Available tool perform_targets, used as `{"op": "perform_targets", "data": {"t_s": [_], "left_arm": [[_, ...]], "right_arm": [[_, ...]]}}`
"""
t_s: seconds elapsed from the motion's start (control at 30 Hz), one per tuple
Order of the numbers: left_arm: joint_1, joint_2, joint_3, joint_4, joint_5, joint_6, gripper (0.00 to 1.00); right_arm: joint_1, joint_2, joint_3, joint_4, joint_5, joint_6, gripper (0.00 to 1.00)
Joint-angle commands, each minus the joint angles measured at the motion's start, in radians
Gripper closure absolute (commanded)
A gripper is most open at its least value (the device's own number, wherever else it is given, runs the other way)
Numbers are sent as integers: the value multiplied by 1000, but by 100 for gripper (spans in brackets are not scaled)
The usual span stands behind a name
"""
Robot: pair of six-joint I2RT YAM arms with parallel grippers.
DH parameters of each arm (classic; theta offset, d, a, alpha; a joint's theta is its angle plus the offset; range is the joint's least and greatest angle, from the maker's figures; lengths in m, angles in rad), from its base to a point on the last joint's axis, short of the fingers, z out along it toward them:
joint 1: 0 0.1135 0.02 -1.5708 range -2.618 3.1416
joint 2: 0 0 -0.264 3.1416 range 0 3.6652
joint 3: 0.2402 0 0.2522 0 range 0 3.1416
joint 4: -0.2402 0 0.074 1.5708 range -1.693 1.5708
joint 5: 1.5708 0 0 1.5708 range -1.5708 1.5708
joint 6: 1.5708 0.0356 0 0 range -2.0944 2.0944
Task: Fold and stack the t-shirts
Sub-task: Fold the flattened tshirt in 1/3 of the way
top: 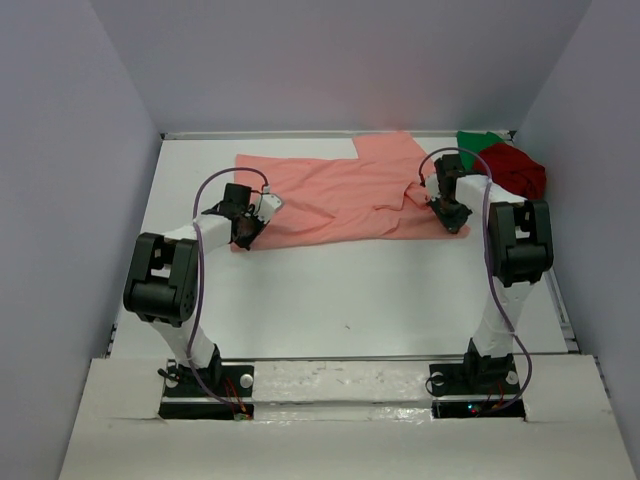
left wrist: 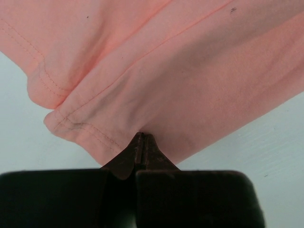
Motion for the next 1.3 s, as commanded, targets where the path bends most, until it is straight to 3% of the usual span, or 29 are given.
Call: {"op": "perform_targets", "data": {"t_s": [0.0,0.27,0.83,1.1,1.27], "left_arm": [[3,29,-72,-27,-66,34,100],[8,-49,-165,-59,-143,74,100],[11,-362,-223,-346,-114,108,100],[11,-330,-148,-363,-103,97,100],[11,-336,-54,-344,-94,70,100]], "right_arm": [[-19,33,-32,-13,15,-17,100],[-37,2,-85,-16,43,-43,100],[-47,-97,-168,-53,26,-63,100],[-47,-125,-86,-94,-96,-49,100],[-47,-195,-13,-113,-169,-72,60]]}}
